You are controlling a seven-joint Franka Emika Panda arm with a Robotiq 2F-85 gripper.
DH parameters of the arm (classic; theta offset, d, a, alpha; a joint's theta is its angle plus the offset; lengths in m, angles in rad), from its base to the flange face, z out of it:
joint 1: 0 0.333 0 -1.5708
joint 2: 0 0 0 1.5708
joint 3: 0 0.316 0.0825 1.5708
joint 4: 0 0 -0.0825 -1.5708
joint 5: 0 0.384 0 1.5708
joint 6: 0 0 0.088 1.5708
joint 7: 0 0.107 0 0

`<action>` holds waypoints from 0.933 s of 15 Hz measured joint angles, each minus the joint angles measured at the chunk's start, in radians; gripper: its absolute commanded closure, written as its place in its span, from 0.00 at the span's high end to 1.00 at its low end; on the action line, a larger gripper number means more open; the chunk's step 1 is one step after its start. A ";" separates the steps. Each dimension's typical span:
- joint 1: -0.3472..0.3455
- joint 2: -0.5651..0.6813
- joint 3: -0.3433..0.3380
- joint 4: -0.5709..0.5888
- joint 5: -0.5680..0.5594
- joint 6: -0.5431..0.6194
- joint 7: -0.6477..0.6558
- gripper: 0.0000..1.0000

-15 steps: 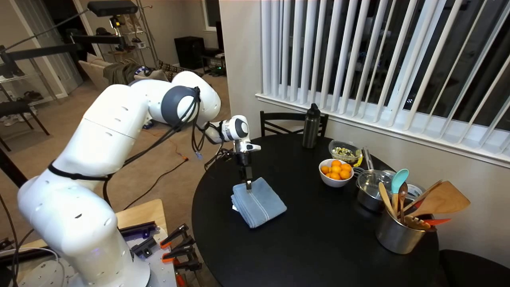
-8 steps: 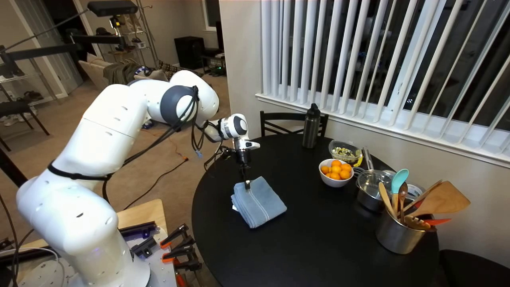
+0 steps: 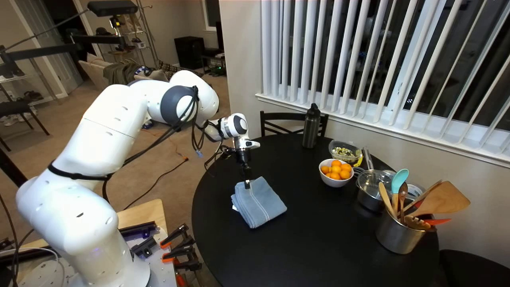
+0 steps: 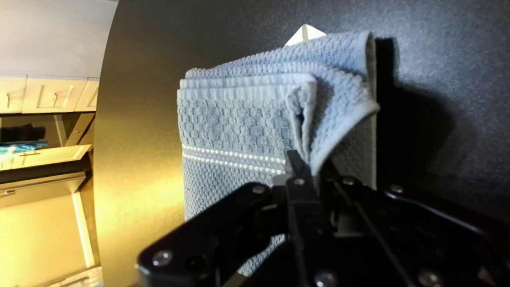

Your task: Unfold the blue towel at the center

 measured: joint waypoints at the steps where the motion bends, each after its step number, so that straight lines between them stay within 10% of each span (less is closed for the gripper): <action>1: 0.000 0.000 0.000 0.000 0.000 0.000 0.000 0.04; 10: -0.056 -0.193 -0.003 -0.193 -0.015 0.073 -0.005 0.05; 14: -0.138 -0.342 0.011 -0.387 -0.030 0.280 -0.081 0.05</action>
